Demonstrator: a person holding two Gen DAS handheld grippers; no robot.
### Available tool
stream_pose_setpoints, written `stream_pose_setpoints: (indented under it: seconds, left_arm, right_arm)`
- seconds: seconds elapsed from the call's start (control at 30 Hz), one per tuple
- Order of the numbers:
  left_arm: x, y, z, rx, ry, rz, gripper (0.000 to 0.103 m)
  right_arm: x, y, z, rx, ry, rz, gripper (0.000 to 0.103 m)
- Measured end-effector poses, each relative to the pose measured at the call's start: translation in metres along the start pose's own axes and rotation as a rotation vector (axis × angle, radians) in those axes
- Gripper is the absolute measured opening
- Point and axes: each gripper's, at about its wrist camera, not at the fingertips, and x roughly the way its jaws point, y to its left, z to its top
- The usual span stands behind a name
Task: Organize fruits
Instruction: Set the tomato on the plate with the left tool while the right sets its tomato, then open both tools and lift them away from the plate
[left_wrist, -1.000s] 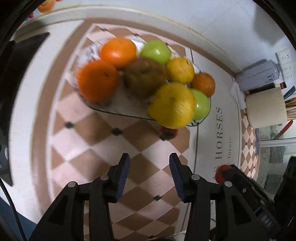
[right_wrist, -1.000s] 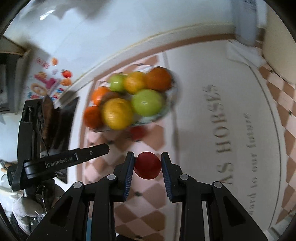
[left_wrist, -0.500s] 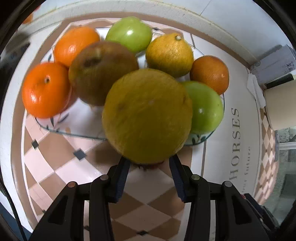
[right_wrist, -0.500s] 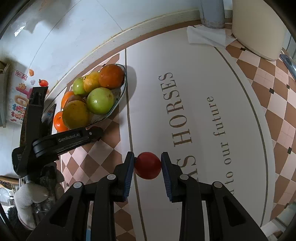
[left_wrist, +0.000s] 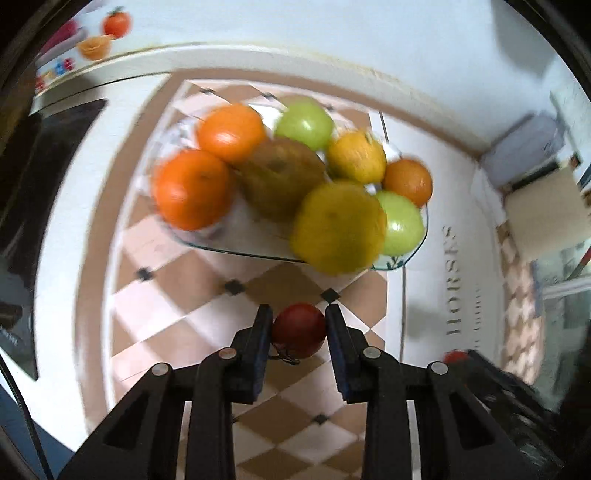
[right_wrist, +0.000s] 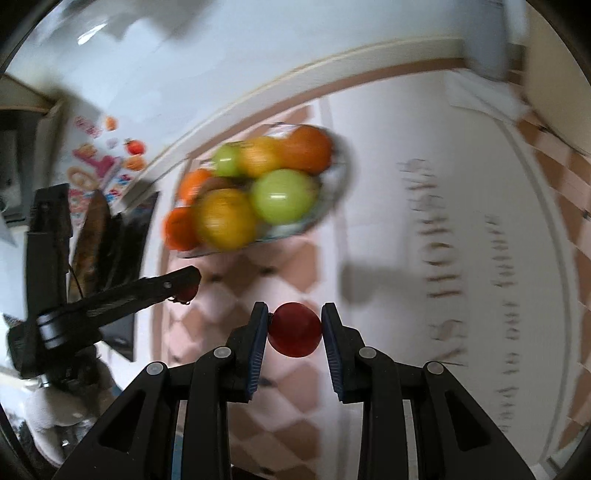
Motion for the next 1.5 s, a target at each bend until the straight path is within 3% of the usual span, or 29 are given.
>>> stream_pose_setpoints:
  seconds: [0.23,0.43,0.73,1.0,1.17,1.23,1.3,1.37,1.5]
  left_arm:
    - [-0.058,0.055,0.034,-0.078,-0.068,-0.052,0.027]
    - [-0.049,0.093,0.084,-0.093,-0.024,-0.108,0.027]
    - [0.020,0.113,0.147,-0.044,0.135,-0.141,0.027]
    - [0.054,0.116,0.160,-0.013,0.216,-0.125,0.028]
    - [0.058,0.119,0.159,-0.018,0.237,-0.098,0.030]
    - [0.054,0.118,0.157,0.003,0.223,-0.077,0.039]
    - [0.047,0.118,0.155,0.020,0.200,-0.039,0.065]
    - [0.037,0.120,0.151,0.036,0.162,-0.016,0.073]
    - [0.013,0.118,0.133,0.082,0.104,0.048,0.096]
  right_arm:
    - [0.036,0.086,0.014,-0.070,-0.030,0.088,0.032]
    - [0.074,0.124,0.027,-0.048,-0.066,0.039,0.032]
    - [0.118,0.126,0.038,0.027,-0.056,-0.070,0.032]
    - [0.128,0.119,0.042,0.076,-0.059,-0.086,0.034]
    - [0.126,0.118,0.041,0.109,-0.051,-0.081,0.053]
    - [0.119,0.120,0.038,0.110,-0.054,-0.092,0.060]
    - [0.108,0.124,0.033,0.111,-0.061,-0.085,0.068]
    - [0.094,0.127,0.030,0.102,-0.082,-0.095,0.080]
    - [0.061,0.130,0.027,0.073,-0.123,-0.162,0.093]
